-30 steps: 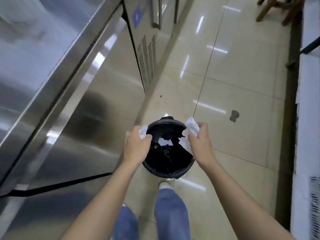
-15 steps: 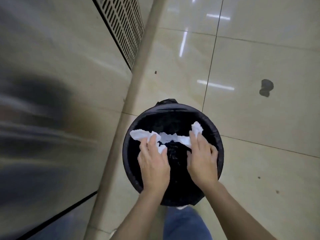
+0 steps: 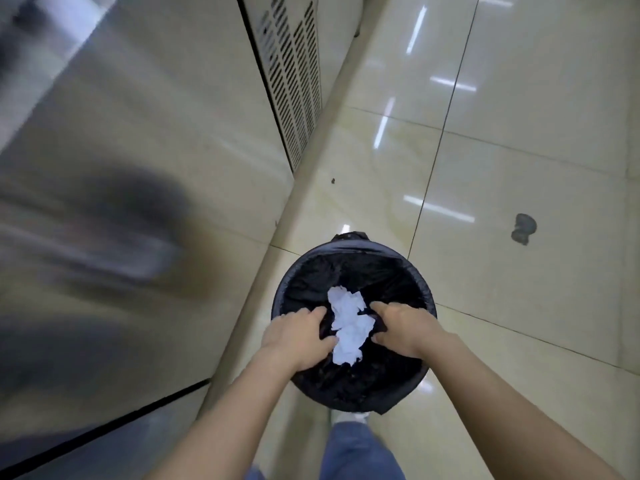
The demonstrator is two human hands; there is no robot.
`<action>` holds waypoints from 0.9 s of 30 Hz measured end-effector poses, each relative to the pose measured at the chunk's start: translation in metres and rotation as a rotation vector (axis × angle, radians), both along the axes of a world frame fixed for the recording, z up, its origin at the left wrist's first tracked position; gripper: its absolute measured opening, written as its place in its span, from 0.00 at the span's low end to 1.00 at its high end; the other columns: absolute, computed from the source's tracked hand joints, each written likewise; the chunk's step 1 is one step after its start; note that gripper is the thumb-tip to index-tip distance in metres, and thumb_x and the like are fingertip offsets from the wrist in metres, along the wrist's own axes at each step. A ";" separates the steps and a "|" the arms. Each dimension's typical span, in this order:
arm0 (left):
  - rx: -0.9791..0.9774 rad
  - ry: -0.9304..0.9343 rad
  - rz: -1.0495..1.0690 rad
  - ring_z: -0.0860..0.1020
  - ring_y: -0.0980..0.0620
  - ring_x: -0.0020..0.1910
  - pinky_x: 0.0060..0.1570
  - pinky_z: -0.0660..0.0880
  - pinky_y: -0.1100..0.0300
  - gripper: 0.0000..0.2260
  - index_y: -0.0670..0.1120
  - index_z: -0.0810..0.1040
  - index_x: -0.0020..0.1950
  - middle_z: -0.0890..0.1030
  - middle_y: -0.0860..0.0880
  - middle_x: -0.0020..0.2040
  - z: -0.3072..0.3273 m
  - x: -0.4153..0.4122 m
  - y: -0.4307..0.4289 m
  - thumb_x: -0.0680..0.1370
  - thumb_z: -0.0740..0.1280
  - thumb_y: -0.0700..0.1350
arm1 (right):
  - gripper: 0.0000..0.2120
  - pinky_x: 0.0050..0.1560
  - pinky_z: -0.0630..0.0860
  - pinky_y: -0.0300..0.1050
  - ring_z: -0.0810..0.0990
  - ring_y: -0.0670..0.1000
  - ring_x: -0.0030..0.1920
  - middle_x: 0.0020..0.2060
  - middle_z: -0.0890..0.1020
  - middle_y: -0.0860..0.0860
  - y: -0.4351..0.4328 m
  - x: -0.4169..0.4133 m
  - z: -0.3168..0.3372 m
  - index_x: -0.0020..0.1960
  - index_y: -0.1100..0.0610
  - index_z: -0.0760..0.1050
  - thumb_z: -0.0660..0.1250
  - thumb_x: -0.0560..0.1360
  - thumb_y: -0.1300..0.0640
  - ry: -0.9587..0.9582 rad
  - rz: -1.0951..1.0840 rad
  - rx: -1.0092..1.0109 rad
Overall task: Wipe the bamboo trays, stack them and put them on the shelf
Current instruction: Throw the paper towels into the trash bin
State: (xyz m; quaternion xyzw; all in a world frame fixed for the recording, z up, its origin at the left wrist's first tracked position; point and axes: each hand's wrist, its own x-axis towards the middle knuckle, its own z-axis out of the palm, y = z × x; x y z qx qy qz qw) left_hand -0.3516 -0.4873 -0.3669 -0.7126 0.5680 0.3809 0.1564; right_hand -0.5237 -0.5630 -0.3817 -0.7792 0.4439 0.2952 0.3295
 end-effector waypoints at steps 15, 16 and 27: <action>-0.465 0.099 0.182 0.64 0.52 0.72 0.68 0.61 0.56 0.28 0.55 0.61 0.73 0.65 0.53 0.74 0.363 0.092 -0.007 0.76 0.61 0.60 | 0.28 0.60 0.72 0.52 0.73 0.56 0.62 0.67 0.71 0.54 -0.065 0.113 0.370 0.71 0.50 0.57 0.62 0.75 0.46 -0.370 0.227 -0.337; -0.505 0.079 0.196 0.63 0.53 0.72 0.68 0.61 0.57 0.27 0.55 0.61 0.73 0.65 0.53 0.74 0.382 0.101 0.002 0.76 0.61 0.60 | 0.28 0.59 0.72 0.52 0.73 0.56 0.62 0.67 0.71 0.54 -0.060 0.124 0.390 0.71 0.49 0.57 0.62 0.75 0.46 -0.391 0.249 -0.352; -0.793 -0.154 0.671 0.67 0.53 0.69 0.66 0.63 0.58 0.24 0.53 0.67 0.70 0.69 0.53 0.71 0.476 0.222 0.185 0.75 0.62 0.60 | 0.27 0.57 0.73 0.47 0.76 0.50 0.58 0.64 0.74 0.51 0.039 0.258 0.496 0.69 0.46 0.60 0.63 0.73 0.44 -0.579 0.459 -0.322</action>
